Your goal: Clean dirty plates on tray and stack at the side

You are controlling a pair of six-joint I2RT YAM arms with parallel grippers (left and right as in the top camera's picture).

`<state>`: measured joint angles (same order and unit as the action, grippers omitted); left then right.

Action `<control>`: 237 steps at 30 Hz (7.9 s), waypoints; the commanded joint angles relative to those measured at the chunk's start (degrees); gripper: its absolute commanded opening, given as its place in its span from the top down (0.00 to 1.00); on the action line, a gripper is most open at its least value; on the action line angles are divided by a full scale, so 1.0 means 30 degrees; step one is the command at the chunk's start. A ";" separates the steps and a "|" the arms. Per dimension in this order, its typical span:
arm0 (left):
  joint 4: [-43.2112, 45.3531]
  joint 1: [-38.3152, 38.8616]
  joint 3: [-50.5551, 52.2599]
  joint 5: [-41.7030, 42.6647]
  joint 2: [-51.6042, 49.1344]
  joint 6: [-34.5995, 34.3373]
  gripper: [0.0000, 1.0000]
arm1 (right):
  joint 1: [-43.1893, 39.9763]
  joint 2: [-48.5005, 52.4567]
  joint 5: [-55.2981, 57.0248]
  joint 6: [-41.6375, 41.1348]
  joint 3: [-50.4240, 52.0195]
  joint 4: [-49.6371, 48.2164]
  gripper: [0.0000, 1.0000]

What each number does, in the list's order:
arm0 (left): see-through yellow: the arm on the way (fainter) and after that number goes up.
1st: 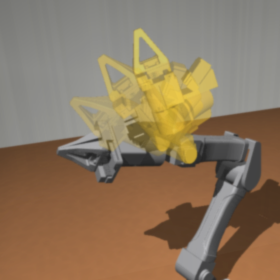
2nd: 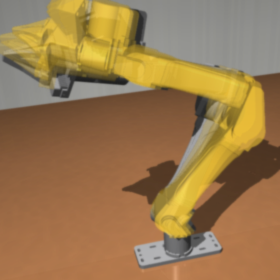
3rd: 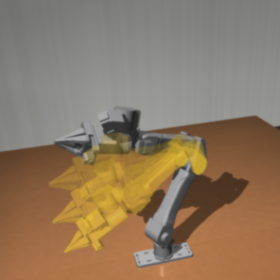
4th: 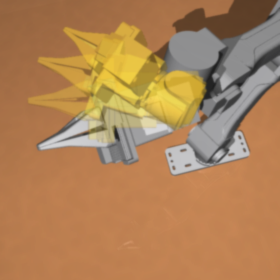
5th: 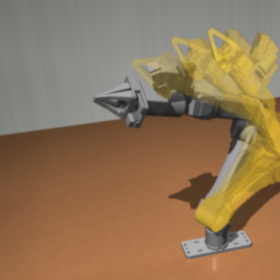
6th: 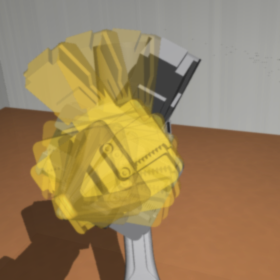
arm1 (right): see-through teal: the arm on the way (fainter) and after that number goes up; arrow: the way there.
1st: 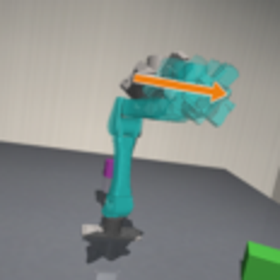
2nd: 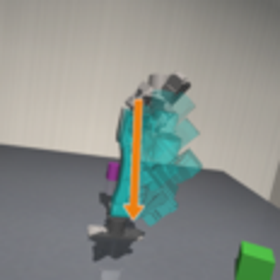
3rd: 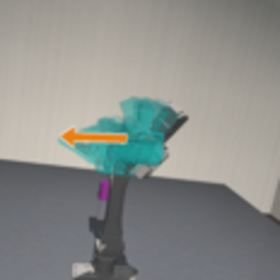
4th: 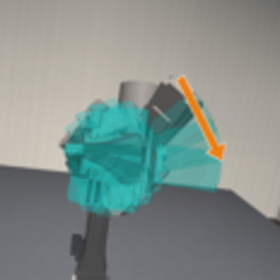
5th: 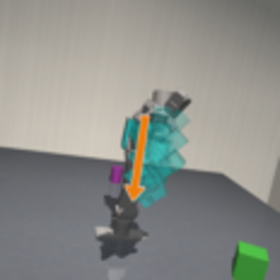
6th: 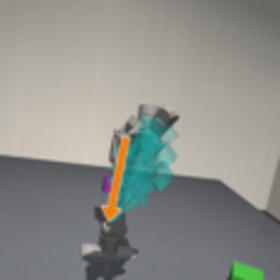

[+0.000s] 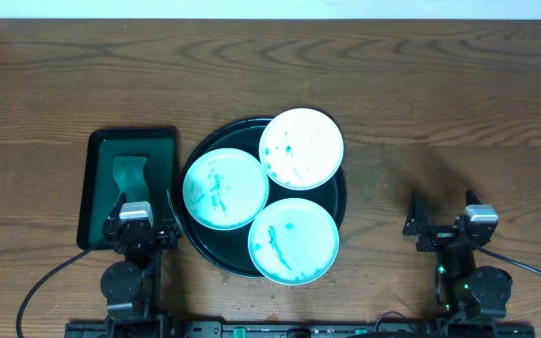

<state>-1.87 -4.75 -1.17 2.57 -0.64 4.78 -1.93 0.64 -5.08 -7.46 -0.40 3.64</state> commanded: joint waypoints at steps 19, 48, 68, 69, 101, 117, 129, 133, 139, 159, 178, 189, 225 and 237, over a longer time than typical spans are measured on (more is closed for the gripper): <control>-0.0729 0.0058 0.0313 -0.0656 0.0007 0.0262 0.25 | 0.0109 -0.0015 0.0124 -0.0277 0.0029 0.0080 0.01; -0.0714 0.0058 0.0313 -0.0656 0.0007 0.0262 0.24 | 0.0109 -0.0015 0.0546 -0.0058 0.0029 0.0087 0.01; -0.5289 0.0058 -0.7927 0.1515 -0.5858 0.0255 0.24 | 0.0109 0.4124 -0.3599 -0.0175 -0.3803 -0.0437 0.01; -0.6047 0.0058 -0.9129 0.1515 -0.6885 0.0255 0.24 | 0.0109 0.5122 -0.3876 0.0051 -0.4554 -0.0335 0.01; -1.9934 -0.0087 -2.5441 0.3067 -2.7183 -0.1078 0.24 | 0.4998 2.8917 -0.7927 -0.3045 -2.2469 1.0848 0.28; -2.0436 -0.2929 -2.5434 -0.2339 -2.7226 -0.5639 0.24 | 1.3675 3.5867 -0.2229 -0.7817 -2.6986 1.0943 0.65; -2.0429 -0.3162 -2.5310 -0.2390 -2.7241 -0.5639 0.25 | 1.5293 3.8170 -0.0233 -0.8896 -2.6986 1.1140 0.79; -2.0429 -0.3162 -2.5310 -0.2390 -2.7241 -0.5639 0.25 | 1.5307 3.8679 -0.0262 -0.9100 -2.6986 1.1147 0.80; -2.0429 -0.3162 -2.5310 -0.2390 -2.7241 -0.5639 0.25 | 1.5307 3.9627 -0.0495 -0.9304 -2.6971 1.0921 0.83; -2.0414 -0.3162 -2.5310 -0.2339 -3.1073 -0.3155 0.25 | 1.5030 4.0625 -0.1639 -0.8837 -2.6979 0.9974 0.99; -1.7682 -0.5588 -2.5310 0.3490 -3.6778 0.1902 0.37 | 1.4965 4.0625 -0.1982 -0.7847 -2.6979 0.9967 0.99; -1.6837 -0.5537 -2.5310 0.2973 -3.8366 0.1858 0.68 | 1.4965 4.0625 -0.1982 -0.7847 -2.6979 0.9923 0.99; -1.6371 0.4299 -2.1471 0.1384 -3.3062 -1.0018 0.93 | 1.4659 4.0617 -0.2834 -0.7854 -2.6979 0.9777 0.99; -1.1803 0.4524 -1.8914 0.4736 -3.4971 -0.8043 0.93 | 1.4659 4.0617 -0.2834 -0.7854 -2.6979 0.9770 0.99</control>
<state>-39.59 8.71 -59.61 8.73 -102.32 -24.51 41.69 120.29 -13.39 -32.40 -81.30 32.93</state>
